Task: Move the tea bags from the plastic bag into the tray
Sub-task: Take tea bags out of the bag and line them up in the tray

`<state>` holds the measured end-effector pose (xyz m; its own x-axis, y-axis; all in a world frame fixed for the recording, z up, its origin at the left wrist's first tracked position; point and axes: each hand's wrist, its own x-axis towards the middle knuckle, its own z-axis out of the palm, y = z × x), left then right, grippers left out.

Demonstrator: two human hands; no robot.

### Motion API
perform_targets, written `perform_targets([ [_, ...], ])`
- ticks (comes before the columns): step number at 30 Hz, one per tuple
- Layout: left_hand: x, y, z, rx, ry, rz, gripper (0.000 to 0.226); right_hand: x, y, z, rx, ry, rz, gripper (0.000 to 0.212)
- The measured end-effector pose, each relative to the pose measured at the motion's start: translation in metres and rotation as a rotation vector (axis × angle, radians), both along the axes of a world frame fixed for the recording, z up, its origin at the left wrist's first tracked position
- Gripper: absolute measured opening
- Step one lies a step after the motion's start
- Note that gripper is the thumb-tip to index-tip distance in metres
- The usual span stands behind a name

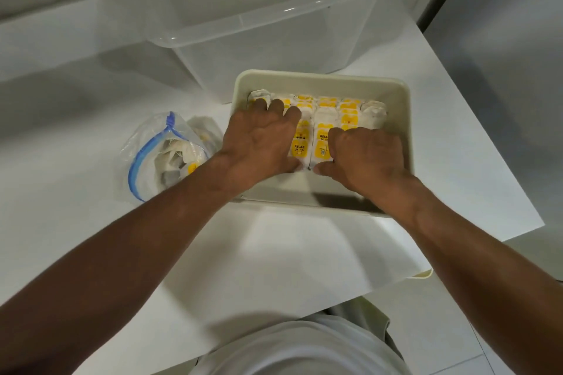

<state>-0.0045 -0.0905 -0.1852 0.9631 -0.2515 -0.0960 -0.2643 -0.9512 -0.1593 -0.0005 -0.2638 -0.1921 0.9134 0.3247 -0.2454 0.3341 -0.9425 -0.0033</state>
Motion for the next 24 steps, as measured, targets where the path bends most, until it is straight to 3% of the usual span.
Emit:
perform_targets([
  [3, 0.001, -0.001, -0.007, 0.057, -0.017, -0.008, 0.077, 0.004, 0.004, -0.004, -0.04, -0.01, -0.01, 0.057],
  [18, 0.005, -0.003, -0.006, 0.024, -0.014, -0.028, 0.052, 0.008, 0.008, 0.0, -0.031, -0.018, 0.006, 0.055],
  [24, 0.007, -0.002, -0.006, -0.034, -0.012, -0.021, 0.055, 0.002, 0.009, 0.004, -0.023, -0.021, -0.023, 0.053],
])
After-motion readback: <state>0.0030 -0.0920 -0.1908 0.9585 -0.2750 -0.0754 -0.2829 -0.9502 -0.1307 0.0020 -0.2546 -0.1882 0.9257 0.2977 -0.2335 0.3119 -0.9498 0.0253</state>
